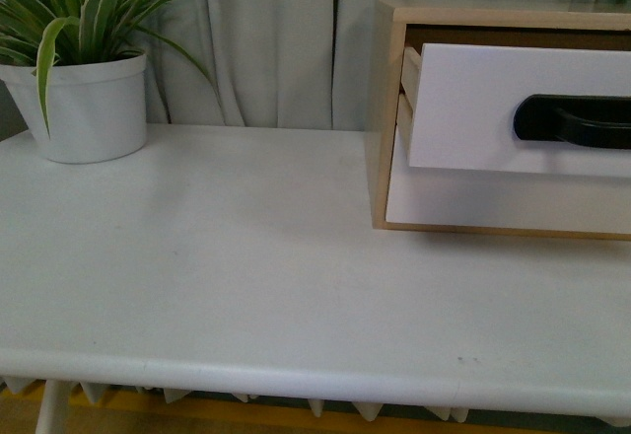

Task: Close drawer sideways

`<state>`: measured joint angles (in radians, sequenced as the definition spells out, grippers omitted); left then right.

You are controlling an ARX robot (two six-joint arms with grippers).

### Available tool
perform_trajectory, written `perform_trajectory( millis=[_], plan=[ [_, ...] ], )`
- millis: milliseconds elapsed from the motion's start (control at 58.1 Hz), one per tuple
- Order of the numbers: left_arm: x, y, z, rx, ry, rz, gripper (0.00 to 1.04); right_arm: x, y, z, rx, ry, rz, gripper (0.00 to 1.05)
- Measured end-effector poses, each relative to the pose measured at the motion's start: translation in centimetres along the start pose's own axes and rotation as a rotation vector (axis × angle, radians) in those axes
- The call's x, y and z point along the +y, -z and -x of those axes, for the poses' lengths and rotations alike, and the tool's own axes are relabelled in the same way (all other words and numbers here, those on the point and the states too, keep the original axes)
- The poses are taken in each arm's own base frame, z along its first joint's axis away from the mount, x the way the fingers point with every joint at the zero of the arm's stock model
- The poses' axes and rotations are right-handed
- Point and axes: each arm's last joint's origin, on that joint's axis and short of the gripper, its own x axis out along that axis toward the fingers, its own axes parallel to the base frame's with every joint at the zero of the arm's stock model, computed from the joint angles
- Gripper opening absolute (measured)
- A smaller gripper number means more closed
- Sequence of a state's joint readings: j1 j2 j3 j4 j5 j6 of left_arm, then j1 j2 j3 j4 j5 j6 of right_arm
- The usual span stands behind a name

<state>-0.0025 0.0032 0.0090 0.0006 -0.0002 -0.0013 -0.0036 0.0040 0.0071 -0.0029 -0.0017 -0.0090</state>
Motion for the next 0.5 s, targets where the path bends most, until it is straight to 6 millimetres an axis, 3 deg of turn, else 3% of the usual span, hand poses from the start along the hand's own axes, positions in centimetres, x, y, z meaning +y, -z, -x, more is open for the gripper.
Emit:
perform_trajectory(
  millis=[499],
  plan=[
    [0.00,0.00,0.00,0.000,0.000,0.000,0.98,0.00,0.00,0.00,0.000,0.000,0.000,0.95]
  ],
)
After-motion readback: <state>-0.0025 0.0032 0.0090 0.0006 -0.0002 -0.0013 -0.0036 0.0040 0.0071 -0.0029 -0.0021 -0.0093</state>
